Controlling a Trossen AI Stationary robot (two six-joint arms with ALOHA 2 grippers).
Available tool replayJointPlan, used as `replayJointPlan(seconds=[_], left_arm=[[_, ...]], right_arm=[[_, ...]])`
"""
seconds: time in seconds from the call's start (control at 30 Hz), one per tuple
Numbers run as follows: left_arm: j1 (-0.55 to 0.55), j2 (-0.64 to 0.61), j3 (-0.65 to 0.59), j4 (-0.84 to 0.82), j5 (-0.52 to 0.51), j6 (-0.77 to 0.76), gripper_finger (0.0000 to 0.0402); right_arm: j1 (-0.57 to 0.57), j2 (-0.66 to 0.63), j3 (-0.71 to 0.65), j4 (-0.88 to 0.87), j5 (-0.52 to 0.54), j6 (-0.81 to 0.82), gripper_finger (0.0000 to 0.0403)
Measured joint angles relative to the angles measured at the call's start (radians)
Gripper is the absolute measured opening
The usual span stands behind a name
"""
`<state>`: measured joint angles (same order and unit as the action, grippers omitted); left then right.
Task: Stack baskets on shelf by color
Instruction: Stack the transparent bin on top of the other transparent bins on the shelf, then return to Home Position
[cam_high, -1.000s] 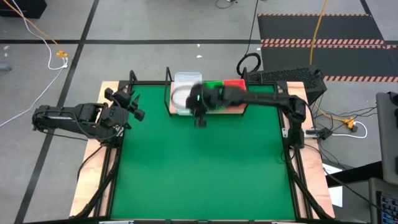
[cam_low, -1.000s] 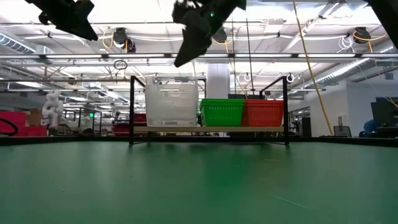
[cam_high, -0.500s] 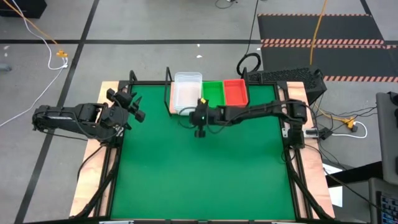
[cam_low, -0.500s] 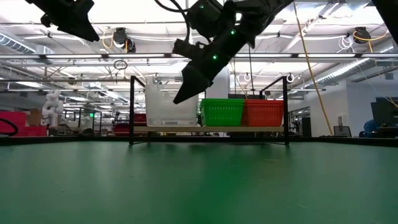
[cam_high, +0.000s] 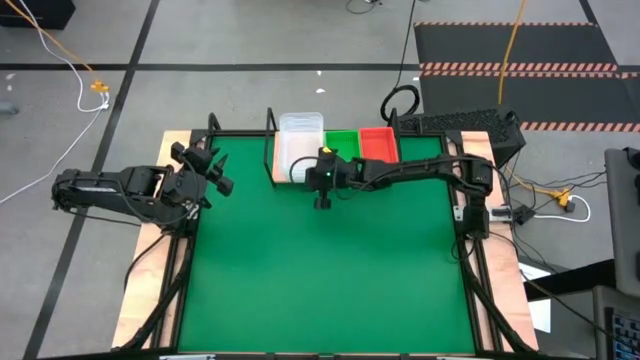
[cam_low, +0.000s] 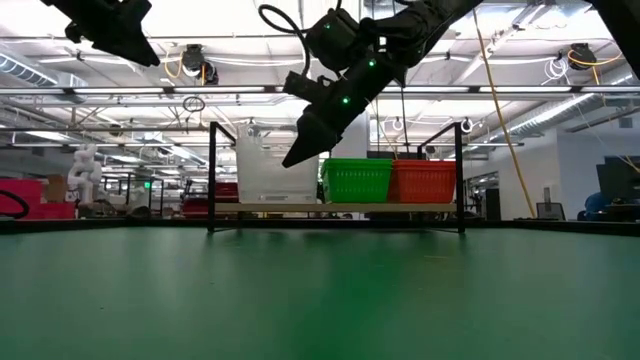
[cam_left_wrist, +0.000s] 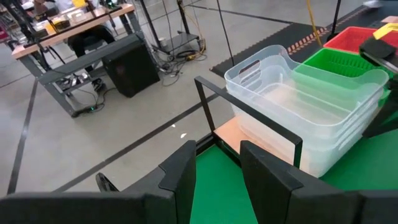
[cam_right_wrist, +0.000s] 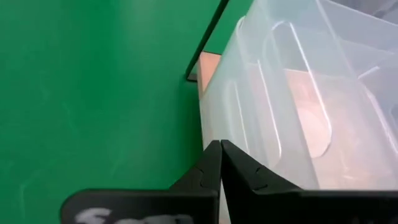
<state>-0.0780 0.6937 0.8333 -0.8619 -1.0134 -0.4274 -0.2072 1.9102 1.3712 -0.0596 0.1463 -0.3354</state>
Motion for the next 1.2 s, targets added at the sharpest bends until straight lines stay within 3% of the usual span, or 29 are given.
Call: replayJointPlan(seconds=[0.1, 0.57, 0.73, 0.87, 1.03, 1.2], left_arm=[[0.0, 0.0, 0.0, 0.0, 0.0, 0.0, 0.0129], [0.0, 0.027, 0.0, -0.001, 0.01, 0.004, 0.0129], [0.0, 0.062, 0.0, -0.005, 0.058, 0.015, 0.0129], [-0.003, 0.099, 0.0, -0.005, 0.073, 0.008, 0.0129], [-0.003, 0.148, 0.001, 0.048, 0.075, 0.006, 0.0129], [-0.003, 0.232, -0.001, 0.289, 0.173, 0.155, 0.0129]], right_arm=[[-0.007, 0.0, 0.0, 0.017, -0.045, 0.008, 0.0001], [0.054, -0.043, -0.039, 0.089, -0.068, 0.033, 0.0], [0.157, -0.192, -0.261, 0.294, -0.061, 0.106, 0.0], [0.235, -0.399, -0.515, 0.485, 0.102, 0.157, 0.0], [0.366, -0.64, -0.741, 0.479, 0.293, 0.263, 0.0], [0.445, -0.817, -0.884, 0.487, 0.221, 0.377, 0.0]])
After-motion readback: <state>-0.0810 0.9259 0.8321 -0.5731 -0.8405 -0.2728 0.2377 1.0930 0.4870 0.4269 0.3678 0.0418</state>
